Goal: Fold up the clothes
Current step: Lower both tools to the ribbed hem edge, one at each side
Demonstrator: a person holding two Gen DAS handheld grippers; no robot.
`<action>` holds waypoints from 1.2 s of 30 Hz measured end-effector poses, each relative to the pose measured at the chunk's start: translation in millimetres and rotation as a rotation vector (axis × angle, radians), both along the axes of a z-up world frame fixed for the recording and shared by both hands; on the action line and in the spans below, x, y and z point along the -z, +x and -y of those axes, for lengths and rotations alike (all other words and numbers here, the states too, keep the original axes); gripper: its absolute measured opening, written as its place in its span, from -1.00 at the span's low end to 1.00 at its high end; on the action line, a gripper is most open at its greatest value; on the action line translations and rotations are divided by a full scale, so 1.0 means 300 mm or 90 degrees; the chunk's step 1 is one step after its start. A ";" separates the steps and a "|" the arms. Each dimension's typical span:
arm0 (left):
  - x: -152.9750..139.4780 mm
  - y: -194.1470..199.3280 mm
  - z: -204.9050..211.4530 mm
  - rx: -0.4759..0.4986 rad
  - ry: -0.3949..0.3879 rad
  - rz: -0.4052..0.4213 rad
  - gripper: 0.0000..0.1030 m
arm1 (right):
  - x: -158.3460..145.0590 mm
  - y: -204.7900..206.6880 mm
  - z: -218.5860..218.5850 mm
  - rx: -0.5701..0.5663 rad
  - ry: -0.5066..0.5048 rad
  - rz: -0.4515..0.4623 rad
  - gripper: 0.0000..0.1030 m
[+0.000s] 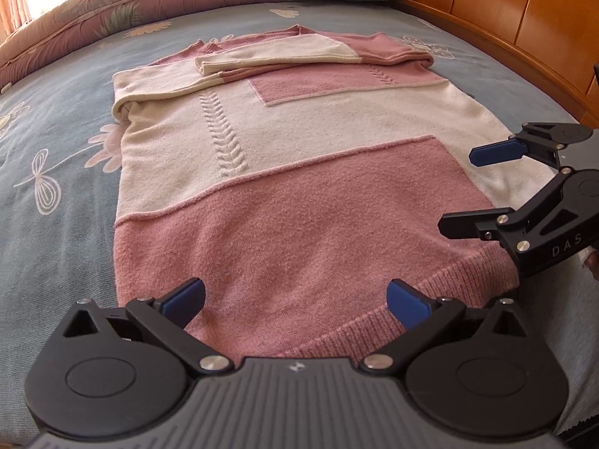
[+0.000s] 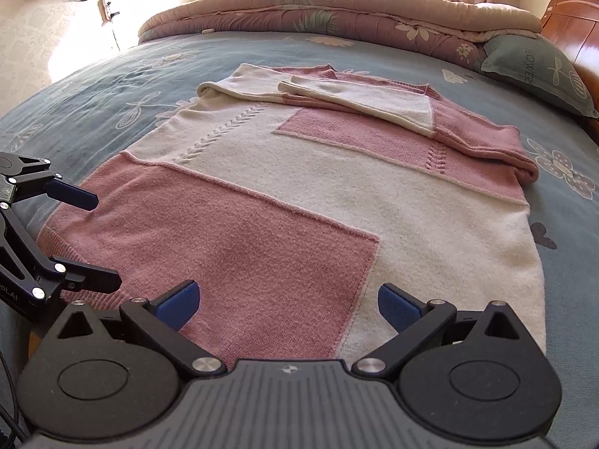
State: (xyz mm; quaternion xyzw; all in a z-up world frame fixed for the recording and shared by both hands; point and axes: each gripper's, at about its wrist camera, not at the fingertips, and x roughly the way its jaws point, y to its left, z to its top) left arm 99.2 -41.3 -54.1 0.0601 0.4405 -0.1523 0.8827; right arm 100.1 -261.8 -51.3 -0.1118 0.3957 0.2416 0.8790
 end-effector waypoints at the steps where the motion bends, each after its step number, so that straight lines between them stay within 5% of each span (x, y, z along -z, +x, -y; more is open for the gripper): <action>1: -0.001 0.002 -0.002 -0.002 -0.003 -0.002 0.99 | 0.001 0.002 -0.011 -0.006 -0.002 0.000 1.00; 6: 0.018 -0.001 -0.009 -0.014 0.007 -0.020 0.99 | 0.005 0.010 -0.063 -0.033 -0.009 0.001 1.00; 19: 0.025 -0.007 -0.016 -0.006 0.003 -0.008 0.99 | 0.006 0.009 0.133 0.046 -0.008 -0.028 1.00; 28: -0.009 -0.036 0.074 0.111 0.057 0.058 0.99 | -0.003 0.016 0.236 0.056 -0.050 -0.020 1.00; 31: 0.016 -0.044 0.114 0.149 0.093 0.049 0.99 | -0.001 0.035 0.258 0.059 -0.030 -0.041 1.00; 36: 0.010 -0.056 0.103 0.149 0.084 0.033 0.99 | -0.020 0.002 0.249 0.026 -0.073 -0.018 1.00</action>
